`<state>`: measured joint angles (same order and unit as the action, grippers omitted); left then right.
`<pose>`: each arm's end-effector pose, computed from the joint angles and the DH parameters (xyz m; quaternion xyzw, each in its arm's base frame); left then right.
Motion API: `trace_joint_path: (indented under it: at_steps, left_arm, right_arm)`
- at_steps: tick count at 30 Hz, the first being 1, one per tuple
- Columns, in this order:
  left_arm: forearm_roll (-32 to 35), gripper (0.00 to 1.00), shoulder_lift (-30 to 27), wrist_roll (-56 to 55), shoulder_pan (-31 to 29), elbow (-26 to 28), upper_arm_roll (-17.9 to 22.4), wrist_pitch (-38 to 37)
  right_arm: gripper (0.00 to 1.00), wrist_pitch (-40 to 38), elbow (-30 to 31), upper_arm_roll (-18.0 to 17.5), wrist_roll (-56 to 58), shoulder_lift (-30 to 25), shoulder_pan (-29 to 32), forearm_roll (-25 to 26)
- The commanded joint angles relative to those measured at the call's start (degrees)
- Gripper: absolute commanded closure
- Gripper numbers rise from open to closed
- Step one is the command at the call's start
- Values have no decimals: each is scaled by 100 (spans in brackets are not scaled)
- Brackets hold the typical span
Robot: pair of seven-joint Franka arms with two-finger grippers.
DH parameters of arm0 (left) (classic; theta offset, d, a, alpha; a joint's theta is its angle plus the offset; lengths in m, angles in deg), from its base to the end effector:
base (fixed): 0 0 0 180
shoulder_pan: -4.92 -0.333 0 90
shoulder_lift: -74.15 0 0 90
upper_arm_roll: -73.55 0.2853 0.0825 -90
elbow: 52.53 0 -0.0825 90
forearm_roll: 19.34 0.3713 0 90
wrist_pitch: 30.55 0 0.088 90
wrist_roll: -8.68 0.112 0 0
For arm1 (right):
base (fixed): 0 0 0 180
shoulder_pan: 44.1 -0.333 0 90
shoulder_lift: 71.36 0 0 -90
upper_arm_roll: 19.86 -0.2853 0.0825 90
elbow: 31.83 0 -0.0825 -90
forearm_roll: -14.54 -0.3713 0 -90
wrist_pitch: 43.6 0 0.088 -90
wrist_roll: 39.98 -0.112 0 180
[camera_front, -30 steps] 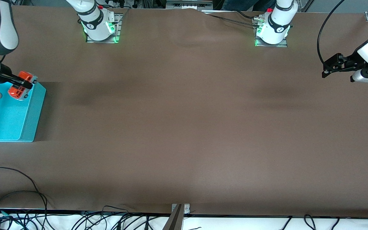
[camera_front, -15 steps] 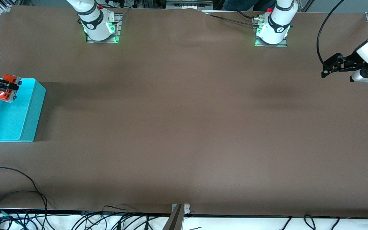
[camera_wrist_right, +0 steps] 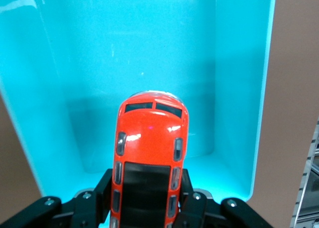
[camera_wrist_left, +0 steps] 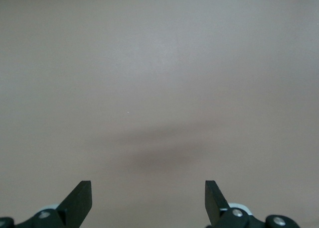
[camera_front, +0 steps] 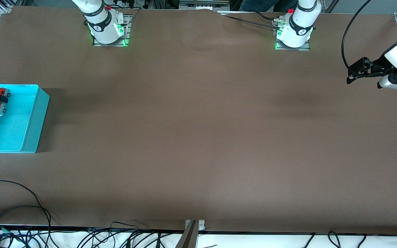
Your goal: Wind up bus and store in blue box
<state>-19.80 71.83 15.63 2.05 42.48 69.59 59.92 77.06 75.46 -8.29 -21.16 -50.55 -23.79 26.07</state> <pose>0.5291 -0.0116 0.5710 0.9974 -0.0699 -0.0193 0.0036 0.5025 -0.3194 0.2894 0.9896 -0.0523 -0.1073 0.0807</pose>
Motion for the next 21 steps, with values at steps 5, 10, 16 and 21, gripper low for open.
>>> trace_joint_path:
  at_steps: [5, 10, 16, 21]
  left_arm:
    - [134, 0, 74, -115, 14, -184, -26, -109]
    - [134, 0, 74, -115, 14, -184, -26, -109]
    - [134, 0, 74, -124, 14, -193, -35, -109]
    - [134, 0, 65, -124, 23, -184, -43, -118]
  right_arm:
    - [100, 695, -209, -24, 332, 688, 306, 68]
    - [100, 941, -217, -24, 368, 916, 429, 112]
    - [100, 1073, -226, -6, 544, 1154, 517, 253]
    - [100, 1126, -226, -6, 544, 1268, 526, 262]
